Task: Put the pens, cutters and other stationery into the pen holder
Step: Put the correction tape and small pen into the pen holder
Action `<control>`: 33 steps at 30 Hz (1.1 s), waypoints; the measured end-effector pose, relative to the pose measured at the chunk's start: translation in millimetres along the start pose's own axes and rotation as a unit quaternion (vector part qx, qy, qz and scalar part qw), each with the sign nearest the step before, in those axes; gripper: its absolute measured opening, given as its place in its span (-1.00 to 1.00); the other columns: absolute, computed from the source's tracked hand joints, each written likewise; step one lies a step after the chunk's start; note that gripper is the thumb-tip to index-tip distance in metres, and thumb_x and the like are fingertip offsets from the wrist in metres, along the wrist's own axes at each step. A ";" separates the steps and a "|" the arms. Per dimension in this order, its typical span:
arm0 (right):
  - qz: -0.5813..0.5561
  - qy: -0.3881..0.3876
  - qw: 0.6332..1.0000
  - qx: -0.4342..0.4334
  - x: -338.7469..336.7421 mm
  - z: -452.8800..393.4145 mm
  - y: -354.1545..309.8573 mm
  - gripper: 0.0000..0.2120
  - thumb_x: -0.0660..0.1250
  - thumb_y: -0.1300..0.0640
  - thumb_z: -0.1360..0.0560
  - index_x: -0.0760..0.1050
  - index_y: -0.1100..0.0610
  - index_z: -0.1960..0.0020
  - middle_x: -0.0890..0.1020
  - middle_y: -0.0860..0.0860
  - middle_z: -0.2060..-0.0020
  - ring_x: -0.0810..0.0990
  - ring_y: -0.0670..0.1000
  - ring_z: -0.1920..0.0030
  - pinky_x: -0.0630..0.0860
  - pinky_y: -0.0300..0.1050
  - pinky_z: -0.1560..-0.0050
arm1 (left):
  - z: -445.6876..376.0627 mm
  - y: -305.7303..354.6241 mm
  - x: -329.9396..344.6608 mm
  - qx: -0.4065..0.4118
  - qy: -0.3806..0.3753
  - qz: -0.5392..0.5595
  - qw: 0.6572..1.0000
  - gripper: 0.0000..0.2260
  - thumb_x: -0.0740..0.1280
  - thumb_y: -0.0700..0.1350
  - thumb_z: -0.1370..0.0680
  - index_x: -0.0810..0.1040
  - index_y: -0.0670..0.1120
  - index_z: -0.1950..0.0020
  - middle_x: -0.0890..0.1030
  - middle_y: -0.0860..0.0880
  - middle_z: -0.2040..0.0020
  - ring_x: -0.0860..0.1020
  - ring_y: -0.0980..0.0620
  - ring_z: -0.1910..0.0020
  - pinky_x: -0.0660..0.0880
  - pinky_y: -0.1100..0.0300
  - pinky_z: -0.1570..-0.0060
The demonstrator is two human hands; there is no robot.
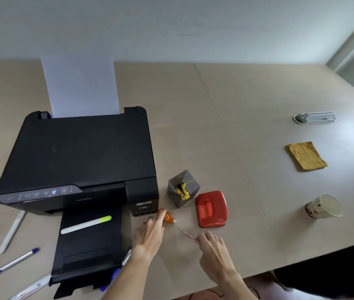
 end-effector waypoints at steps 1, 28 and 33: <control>-0.013 0.005 1.000 0.003 -7.6 1.3 4.6 -0.69 0.16 0.35 -0.43 0.42 0.07 -0.10 0.50 -0.02 -0.07 0.54 0.15 0.00 0.43 -0.04 0.01 | -2.2 1.3 -1.0 0.001 0.001 -0.006 1.000 -0.56 0.18 -0.06 -0.65 0.13 0.07 -0.50 0.60 -0.11 -0.15 0.63 -0.04 -0.03 0.62 0.06 0.04; -0.070 0.088 0.993 0.045 -134.9 -82.8 -16.5 -0.60 0.13 0.45 -0.37 0.41 0.15 -0.14 0.56 0.09 -0.08 0.57 0.15 -0.05 0.32 -0.15 0.07 | -21.0 75.6 -123.1 0.218 0.051 -0.043 0.974 -0.76 0.25 -0.10 -0.46 0.40 -0.04 -0.12 0.53 -0.05 0.00 0.60 -0.15 0.12 0.59 -0.03 0.13; -0.053 0.056 0.993 0.093 -124.9 -77.5 4.7 -0.67 0.11 0.42 -0.38 0.44 0.14 -0.04 0.56 0.11 -0.05 0.55 0.19 -0.05 0.32 -0.16 0.09 | -38.7 80.2 -144.1 0.226 0.122 -0.075 0.963 -0.71 0.27 0.02 -0.44 0.47 -0.03 -0.13 0.59 -0.01 -0.02 0.55 -0.03 0.05 0.50 0.14 -0.05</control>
Point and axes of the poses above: each hand's wrist, its own z-axis away from the middle knuckle, its own x-axis out of the palm, y = z × x, the point moved 6 cm from there along -z, towards the middle knuckle
